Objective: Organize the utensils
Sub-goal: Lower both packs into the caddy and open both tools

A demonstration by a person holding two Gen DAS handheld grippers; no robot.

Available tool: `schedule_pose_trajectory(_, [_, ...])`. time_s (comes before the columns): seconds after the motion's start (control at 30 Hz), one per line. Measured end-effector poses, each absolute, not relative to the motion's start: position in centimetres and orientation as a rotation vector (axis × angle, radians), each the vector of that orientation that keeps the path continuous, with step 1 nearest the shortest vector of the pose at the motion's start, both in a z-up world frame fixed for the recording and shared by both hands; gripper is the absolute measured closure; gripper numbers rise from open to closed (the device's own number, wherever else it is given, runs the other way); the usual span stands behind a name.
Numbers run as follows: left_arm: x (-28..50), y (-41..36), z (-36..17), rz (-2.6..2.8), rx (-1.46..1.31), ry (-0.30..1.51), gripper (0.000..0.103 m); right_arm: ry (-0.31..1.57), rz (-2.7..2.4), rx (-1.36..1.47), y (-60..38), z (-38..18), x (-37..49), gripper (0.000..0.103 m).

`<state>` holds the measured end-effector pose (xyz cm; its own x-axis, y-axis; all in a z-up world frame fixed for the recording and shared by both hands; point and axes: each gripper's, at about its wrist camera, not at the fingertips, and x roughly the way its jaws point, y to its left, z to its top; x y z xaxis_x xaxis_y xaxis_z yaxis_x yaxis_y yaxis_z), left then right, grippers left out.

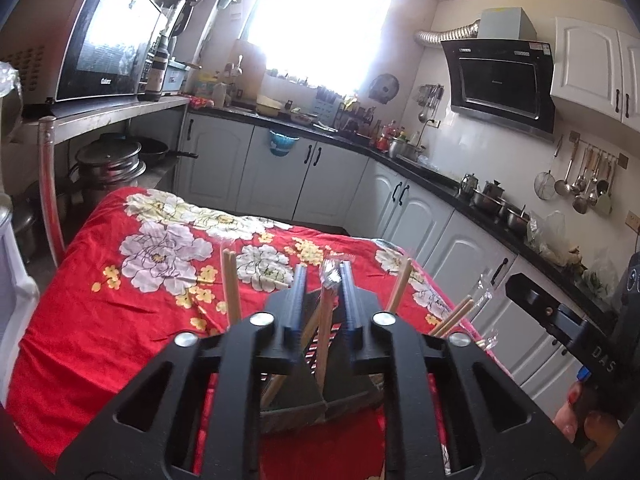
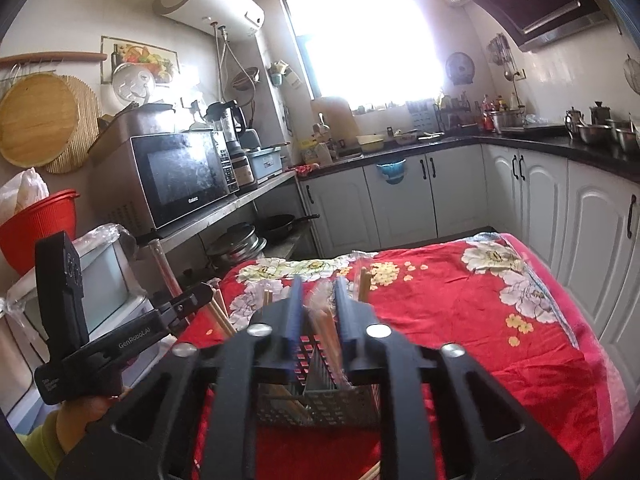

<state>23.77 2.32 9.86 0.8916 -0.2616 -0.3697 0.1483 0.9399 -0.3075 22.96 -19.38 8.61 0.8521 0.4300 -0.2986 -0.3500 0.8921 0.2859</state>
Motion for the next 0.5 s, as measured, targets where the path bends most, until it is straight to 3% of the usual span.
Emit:
schedule_pose_trajectory(0.2, [23.1, 2.5, 9.6, -0.212, -0.283, 0.433, 0.087, 0.371, 0.402, 0.225, -19.6, 8.3, 22.2, 0.078])
schedule_pose_trajectory(0.5, [21.6, 2.9, 9.8, -0.212, -0.299, 0.431, 0.066, 0.367, 0.396, 0.229, -19.9, 8.2, 20.7, 0.058])
